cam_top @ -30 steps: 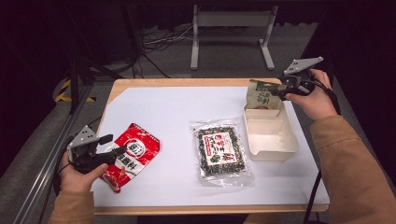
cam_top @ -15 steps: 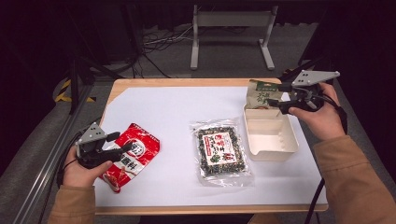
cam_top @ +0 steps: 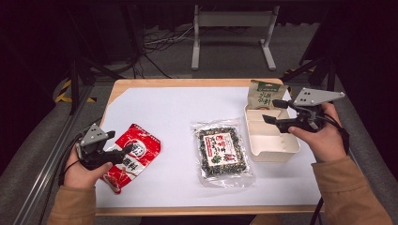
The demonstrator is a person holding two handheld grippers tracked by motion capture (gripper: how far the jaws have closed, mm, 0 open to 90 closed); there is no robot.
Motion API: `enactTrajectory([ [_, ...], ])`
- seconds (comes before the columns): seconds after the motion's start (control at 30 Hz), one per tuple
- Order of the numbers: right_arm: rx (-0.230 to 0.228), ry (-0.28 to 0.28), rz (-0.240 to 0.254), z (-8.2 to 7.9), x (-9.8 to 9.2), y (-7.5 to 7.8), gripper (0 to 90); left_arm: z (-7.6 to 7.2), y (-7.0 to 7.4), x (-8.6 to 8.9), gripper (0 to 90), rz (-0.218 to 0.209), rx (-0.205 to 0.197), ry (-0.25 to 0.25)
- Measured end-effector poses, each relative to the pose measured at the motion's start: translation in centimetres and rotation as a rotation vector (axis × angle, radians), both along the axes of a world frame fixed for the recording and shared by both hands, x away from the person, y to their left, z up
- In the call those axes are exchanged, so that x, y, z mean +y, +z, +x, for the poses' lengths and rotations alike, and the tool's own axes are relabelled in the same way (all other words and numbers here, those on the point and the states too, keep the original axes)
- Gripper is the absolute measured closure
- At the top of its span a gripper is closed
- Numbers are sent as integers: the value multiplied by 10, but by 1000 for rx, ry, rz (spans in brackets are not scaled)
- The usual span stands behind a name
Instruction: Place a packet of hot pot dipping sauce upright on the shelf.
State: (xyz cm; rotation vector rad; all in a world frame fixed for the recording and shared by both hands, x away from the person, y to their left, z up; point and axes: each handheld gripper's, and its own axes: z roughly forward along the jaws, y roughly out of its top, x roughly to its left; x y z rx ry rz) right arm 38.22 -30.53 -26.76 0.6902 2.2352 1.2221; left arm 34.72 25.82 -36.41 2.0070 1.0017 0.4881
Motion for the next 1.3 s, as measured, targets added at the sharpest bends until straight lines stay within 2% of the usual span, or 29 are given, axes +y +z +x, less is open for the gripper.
enactTrajectory([
  [0.07, 11, 13, 27, -3, 0, -5, 376, 0, 0, 2, 219, 5, -13, -13],
  [0.13, 11, 16, 32, -6, 1, -9, 376, -1, 0, 3, 246, -4, -16, -25],
  [0.23, 13, 19, 46, -9, 4, -16, 374, -1, 0, 5, 231, -41, 30, -24],
  [0.27, 12, 21, 60, -10, 5, -19, 373, 0, 0, 6, 232, -47, 33, -22],
  [0.37, 25, 45, 175, -14, 6, -31, 365, 0, -1, 7, 220, -53, 47, -16],
  [0.4, 30, 49, 185, -15, 7, -36, 364, 0, -1, 8, 207, -54, 52, -14],
  [0.47, 35, 43, 178, -15, 10, -43, 364, 0, -1, 8, 189, -52, 53, -8],
  [0.53, 51, 40, 133, -14, 13, -47, 363, 0, -1, 8, 175, -49, 48, -6],
  [0.57, 45, 37, 134, -14, 14, -48, 361, 0, -2, 8, 158, -35, 47, -7],
  [0.63, 53, 40, 140, -15, 15, -50, 356, 1, -3, 10, 156, -24, 83, 22],
  [0.67, 53, 40, 140, -15, 15, -50, 356, 1, -3, 10, 155, -24, 83, 22],
  [0.7, 52, 40, 138, -15, 16, -51, 356, 2, -5, 13, 155, -19, 101, 46],
  [0.9, 68, 10, 86, -16, 16, -61, 349, 5, -5, 17, 109, -56, 72, -13],
  [0.97, 65, 6, 70, -16, 17, -63, 347, 5, -5, 18, 70, -56, 67, -22],
  [1.07, 66, 7, 55, -18, 19, -64, 346, 7, -6, 21, 44, -34, 71, -28],
  [1.17, 68, 15, 47, -19, 22, -66, 346, 9, -5, 26, 55, -52, 58, -26],
  [1.3, 68, 24, 34, -22, 25, -68, 346, 11, -6, 29, 98, -45, 59, -35],
])
